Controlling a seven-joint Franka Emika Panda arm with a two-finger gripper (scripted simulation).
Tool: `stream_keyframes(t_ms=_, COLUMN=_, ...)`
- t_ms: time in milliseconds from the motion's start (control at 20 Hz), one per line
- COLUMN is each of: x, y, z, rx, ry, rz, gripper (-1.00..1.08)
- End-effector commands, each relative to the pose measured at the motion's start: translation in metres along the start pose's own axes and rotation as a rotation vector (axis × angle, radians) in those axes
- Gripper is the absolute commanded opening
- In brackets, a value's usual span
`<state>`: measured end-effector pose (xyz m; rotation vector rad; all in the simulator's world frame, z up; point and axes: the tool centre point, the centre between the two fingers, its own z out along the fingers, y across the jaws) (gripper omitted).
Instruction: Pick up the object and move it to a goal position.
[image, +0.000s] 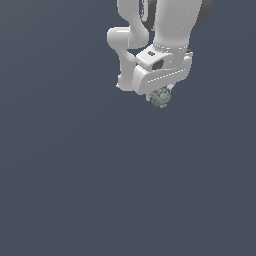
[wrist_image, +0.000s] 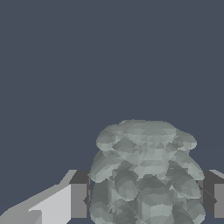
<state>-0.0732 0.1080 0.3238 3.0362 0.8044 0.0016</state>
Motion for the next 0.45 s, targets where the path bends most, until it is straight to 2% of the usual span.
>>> stream_keyframes(t_ms=0, x=0.0010, y=-0.0022, z=-0.0062, rx=0.001, ry=-0.001, rz=0.001, gripper=-1.00)
stream_keyframes(t_ms=400, x=0.0020, y=-0.0013, z=-0.0048, rx=0.001, ry=-0.001, rz=0.001, gripper=-1.00)
